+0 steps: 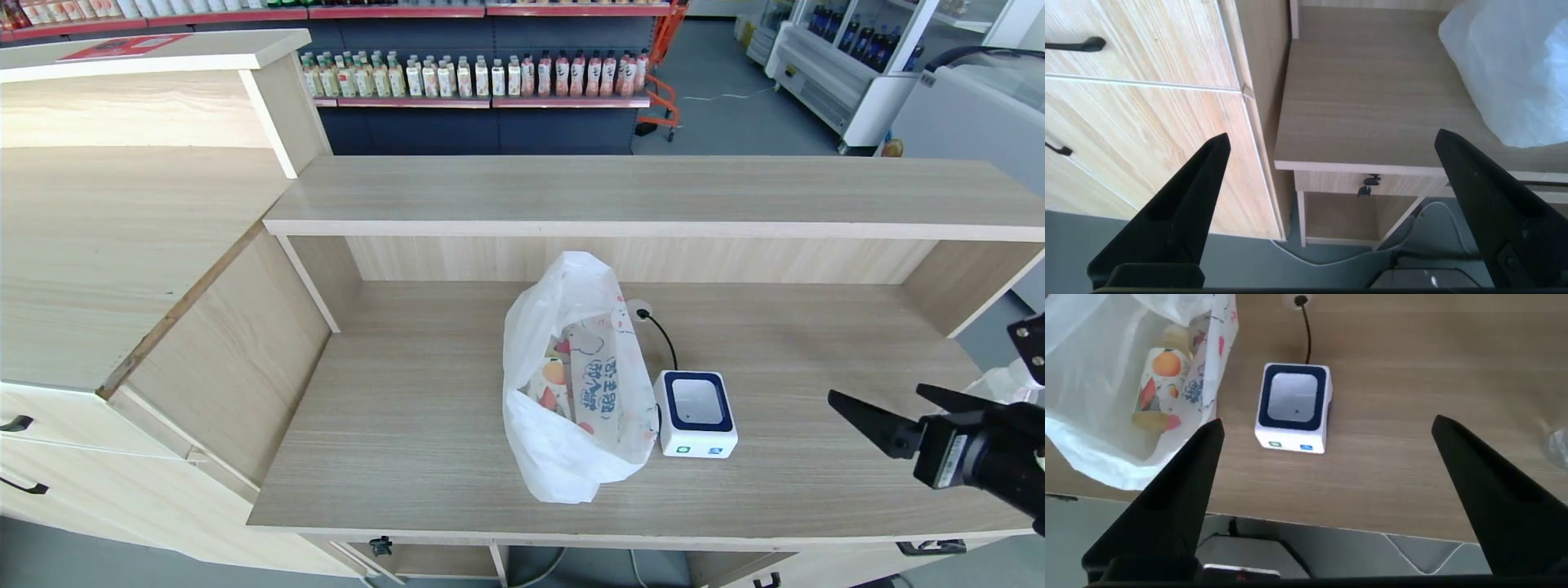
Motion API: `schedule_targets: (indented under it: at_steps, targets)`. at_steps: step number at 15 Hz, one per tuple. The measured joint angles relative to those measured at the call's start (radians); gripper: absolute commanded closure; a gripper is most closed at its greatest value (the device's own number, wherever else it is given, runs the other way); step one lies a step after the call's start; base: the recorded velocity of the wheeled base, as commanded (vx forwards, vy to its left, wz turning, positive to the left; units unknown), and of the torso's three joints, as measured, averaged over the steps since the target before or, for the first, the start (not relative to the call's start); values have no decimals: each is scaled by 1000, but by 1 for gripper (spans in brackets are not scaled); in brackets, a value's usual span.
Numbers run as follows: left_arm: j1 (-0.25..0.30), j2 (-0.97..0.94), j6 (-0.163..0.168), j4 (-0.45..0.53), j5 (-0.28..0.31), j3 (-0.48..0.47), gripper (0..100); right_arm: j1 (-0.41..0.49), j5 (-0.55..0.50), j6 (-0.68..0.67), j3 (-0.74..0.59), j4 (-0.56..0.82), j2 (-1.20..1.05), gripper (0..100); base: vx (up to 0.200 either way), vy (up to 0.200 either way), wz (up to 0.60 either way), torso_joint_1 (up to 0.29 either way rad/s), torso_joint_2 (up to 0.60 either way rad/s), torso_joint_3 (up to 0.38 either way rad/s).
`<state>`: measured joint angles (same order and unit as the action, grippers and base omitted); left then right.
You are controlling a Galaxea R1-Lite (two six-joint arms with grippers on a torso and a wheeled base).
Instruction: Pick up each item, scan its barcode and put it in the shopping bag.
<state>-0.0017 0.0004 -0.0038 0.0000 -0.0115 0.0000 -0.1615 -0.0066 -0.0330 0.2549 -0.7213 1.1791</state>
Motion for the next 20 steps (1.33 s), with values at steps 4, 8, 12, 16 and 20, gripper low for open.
schedule_targets:
  at_steps: [4,8,12,16,20]
  targets:
    - [0,0,0,0,0,0,0,34,-122,1,-210,143,-335,0,0,0,0,0,0,0]
    - [0,0,0,0,0,0,0,50,-153,26,-244,449,-711,0,0,0,0,0,0,0]
    - [0,0,1,0,0,0,0,57,-206,37,-235,718,-1012,0,0,0,0,0,0,0]
    - [2,2,1,0,0,0,0,59,-214,41,-231,742,-1074,0,0,-150,0,3,-1,2]
    - [2,1,1,0,-2,0,0,59,-213,43,-230,743,-1088,0,0,-200,0,5,1,5]
